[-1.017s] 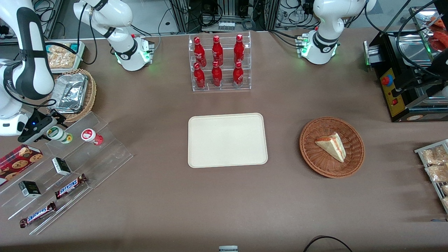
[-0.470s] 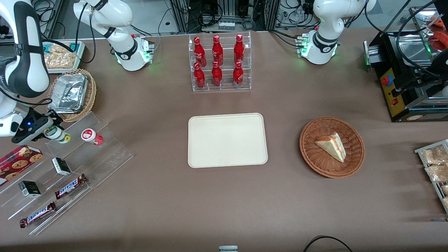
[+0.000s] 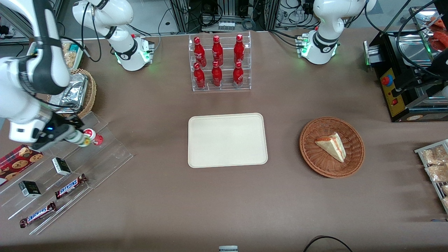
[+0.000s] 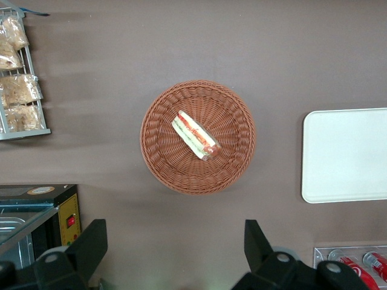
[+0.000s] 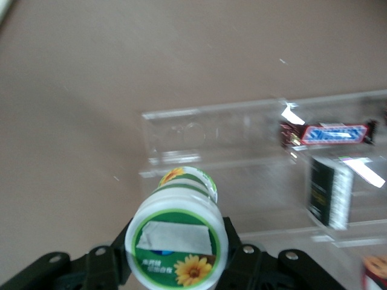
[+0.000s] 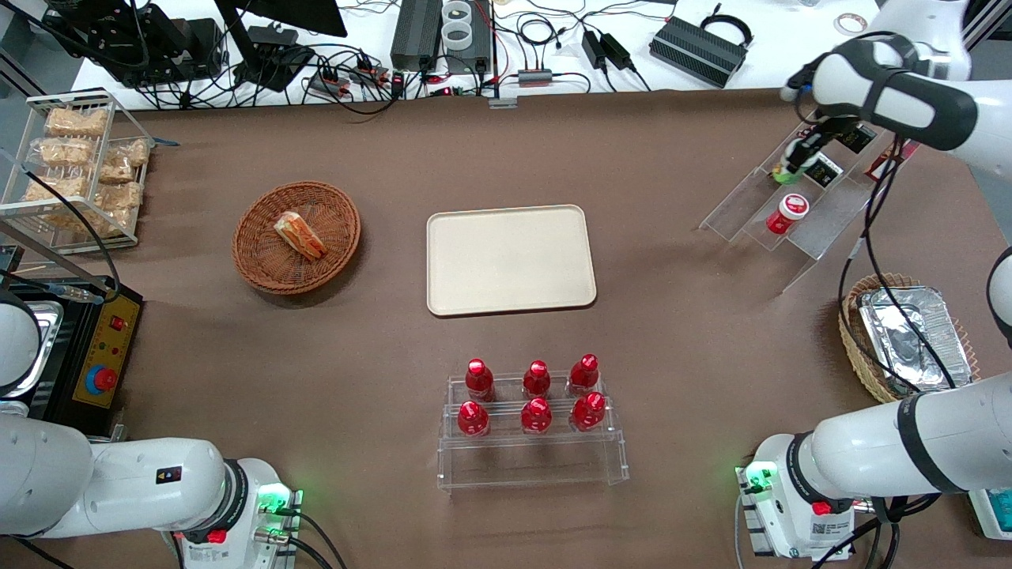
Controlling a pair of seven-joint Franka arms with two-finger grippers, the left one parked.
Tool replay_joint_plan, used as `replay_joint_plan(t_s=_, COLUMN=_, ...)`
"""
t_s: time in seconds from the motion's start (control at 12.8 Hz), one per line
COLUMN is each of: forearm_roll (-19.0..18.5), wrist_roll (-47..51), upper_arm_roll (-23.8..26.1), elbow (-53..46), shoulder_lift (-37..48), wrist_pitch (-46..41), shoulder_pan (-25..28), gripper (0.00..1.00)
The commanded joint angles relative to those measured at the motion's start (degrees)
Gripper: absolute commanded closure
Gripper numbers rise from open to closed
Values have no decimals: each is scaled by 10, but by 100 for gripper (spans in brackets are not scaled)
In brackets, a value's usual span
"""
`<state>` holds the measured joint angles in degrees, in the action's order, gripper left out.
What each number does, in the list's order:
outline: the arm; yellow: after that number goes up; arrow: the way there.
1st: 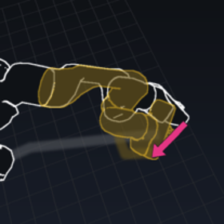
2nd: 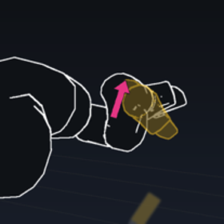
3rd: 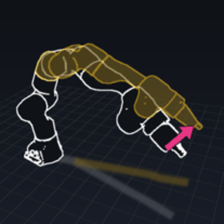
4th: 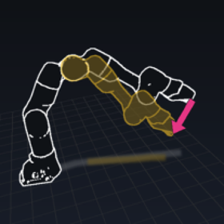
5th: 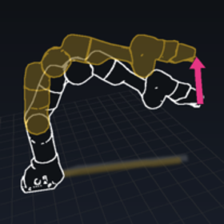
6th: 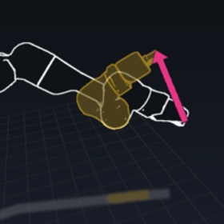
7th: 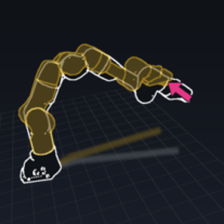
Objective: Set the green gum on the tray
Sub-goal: 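Carry the gum jar with the right gripper over the cream tray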
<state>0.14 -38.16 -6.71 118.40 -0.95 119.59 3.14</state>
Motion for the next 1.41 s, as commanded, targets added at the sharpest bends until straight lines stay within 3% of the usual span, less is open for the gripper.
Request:
replay_joint_plan(t_s=0.0, forearm_roll=9, wrist_roll=115, upper_arm_roll=-5, elbow=-43, shoulder_lift=-39, wrist_pitch=-14, shoulder_pan=76, gripper=100)
replay_joint_plan(t_s=0.23, forearm_roll=13, wrist_roll=269, upper_arm_roll=-5, elbow=-70, shoulder_lift=-88, wrist_pitch=-7, shoulder_pan=172, gripper=100)
replay_joint_plan(t_s=0.47, forearm_roll=53, wrist_roll=406, upper_arm_roll=-5, elbow=-123, shoulder_lift=-149, wrist_pitch=-6, shoulder_pan=256, gripper=100)
replay_joint_plan(t_s=0.63, forearm_roll=54, wrist_roll=502, upper_arm_roll=-5, elbow=-169, shoulder_lift=-197, wrist_pitch=5, shoulder_pan=307, gripper=100)
replay_joint_plan(t_s=1.1, forearm_roll=60, wrist_roll=726, upper_arm_roll=-4, elbow=-289, shoulder_lift=-320, wrist_pitch=33, shoulder_pan=414, gripper=100)
replay_joint_plan(t_s=1.33, forearm_roll=78, wrist_roll=781, upper_arm_roll=-4, elbow=-302, shoulder_lift=-347, wrist_pitch=62, shoulder_pan=445, gripper=100)
